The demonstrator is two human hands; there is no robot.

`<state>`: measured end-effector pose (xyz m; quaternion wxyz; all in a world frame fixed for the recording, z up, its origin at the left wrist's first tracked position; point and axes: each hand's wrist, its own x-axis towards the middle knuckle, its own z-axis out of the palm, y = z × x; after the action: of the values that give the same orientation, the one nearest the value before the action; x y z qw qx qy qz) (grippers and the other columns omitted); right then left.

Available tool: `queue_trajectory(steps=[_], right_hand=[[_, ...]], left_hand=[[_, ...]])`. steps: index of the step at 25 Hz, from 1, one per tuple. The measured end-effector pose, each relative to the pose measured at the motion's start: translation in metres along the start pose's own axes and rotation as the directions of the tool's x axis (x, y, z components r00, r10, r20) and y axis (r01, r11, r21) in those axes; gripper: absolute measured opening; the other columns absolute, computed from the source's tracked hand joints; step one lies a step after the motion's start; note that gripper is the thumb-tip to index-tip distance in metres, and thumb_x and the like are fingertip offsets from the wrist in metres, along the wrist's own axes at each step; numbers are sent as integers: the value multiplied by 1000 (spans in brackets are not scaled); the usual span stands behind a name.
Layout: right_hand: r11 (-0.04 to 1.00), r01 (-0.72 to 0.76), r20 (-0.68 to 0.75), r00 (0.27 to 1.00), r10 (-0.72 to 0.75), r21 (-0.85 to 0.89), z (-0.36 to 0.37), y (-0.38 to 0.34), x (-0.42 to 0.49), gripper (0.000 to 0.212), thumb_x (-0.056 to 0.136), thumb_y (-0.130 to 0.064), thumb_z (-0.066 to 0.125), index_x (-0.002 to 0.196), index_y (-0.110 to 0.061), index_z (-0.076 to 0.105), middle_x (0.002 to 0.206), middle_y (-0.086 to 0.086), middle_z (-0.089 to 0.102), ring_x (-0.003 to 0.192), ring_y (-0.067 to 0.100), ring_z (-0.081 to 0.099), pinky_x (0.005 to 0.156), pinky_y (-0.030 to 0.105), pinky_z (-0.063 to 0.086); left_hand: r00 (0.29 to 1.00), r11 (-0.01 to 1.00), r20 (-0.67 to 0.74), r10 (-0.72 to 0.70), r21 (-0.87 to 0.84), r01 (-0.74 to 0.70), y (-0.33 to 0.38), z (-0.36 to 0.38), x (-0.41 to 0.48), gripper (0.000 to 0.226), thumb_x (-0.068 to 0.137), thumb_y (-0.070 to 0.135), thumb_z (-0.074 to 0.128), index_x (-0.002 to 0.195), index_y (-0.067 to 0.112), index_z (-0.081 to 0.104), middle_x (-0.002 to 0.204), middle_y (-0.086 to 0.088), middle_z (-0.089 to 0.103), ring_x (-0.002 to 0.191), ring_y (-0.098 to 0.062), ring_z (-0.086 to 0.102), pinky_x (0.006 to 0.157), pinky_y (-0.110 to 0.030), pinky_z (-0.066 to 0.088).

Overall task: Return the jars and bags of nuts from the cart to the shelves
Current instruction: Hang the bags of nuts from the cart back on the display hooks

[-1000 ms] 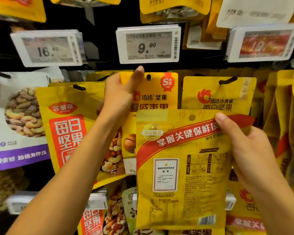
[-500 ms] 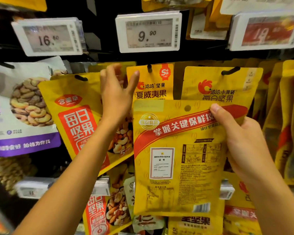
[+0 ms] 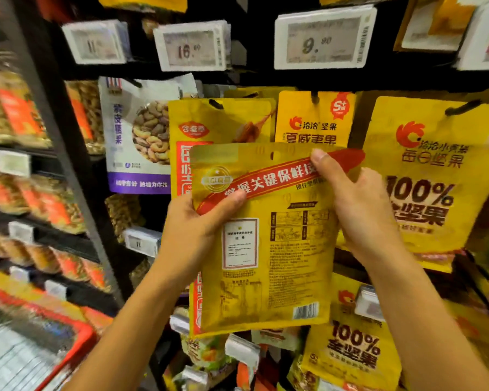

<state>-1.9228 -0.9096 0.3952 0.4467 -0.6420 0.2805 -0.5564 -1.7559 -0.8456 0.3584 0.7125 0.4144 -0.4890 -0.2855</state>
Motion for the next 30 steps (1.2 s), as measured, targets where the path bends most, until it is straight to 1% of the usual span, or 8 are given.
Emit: queue_trajectory(steps=[3,6,10,13,15,18,24,30], right_hand=[[962,210,-217,945,-245,-173,20,3,-21,20,90,-33,58,105,-22,51,105,1,62,88,-2,60,72,7,45],[951,259,-30,963,-268,-166,48,-2,-56,35,82,-47,54,112,-30,48,118,6,53,98,2,57,79,12,46],[995,98,296,950,-100,21,95,-13,-92,72,68,-70,60,129,-39,37,131,-26,48,116,-16,45,93,7,40],[983,30,-7,1000,-29,179,110,-15,-103,39,68,-63,66,97,-39,58,98,-28,68,100,-6,61,91,22,48],[954,-78,-246,957,153,288,109,-16,-102,18,79,-52,60,85,-35,59,86,-19,72,91,4,68,90,40,53],[928,-121,-195,960,199,352,108,-23,-105,12,90,-39,52,92,-31,61,81,-10,75,79,8,71,67,31,60],[947,-139,-44,986,158,289,115,-29,-109,20,72,-47,58,85,-34,65,79,-10,75,73,6,71,52,18,54],[981,-104,-105,987,122,165,80,-21,-89,24,75,-44,58,91,-28,64,81,-8,75,75,9,72,55,19,54]], left_hand=[[960,999,-275,50,-5,-53,17,-22,-6,12,70,26,72,81,23,75,85,2,75,82,-17,72,70,-30,58],[904,978,-378,202,133,-163,38,-31,-18,9,85,30,66,79,26,73,85,10,74,86,-10,70,76,-31,56],[999,983,-8,50,176,-48,45,-22,-59,55,80,69,40,77,25,72,91,10,69,88,-2,61,83,-28,47],[957,992,268,-113,-26,124,51,-45,-79,76,75,83,27,93,28,76,118,10,67,119,-2,54,104,-20,40],[976,992,207,-70,-91,91,57,-78,-73,67,89,61,27,77,19,78,98,4,74,103,-10,66,91,-24,51],[991,997,-131,26,75,-16,67,-117,-56,44,99,34,37,74,21,72,77,5,72,75,-9,65,70,-21,50],[987,997,151,-51,70,41,75,-123,-32,24,83,48,59,93,28,67,94,4,74,87,-14,71,69,-27,57],[996,997,88,-23,-72,29,48,-75,-19,7,90,29,56,92,23,61,79,6,75,72,-12,72,56,-20,55]])
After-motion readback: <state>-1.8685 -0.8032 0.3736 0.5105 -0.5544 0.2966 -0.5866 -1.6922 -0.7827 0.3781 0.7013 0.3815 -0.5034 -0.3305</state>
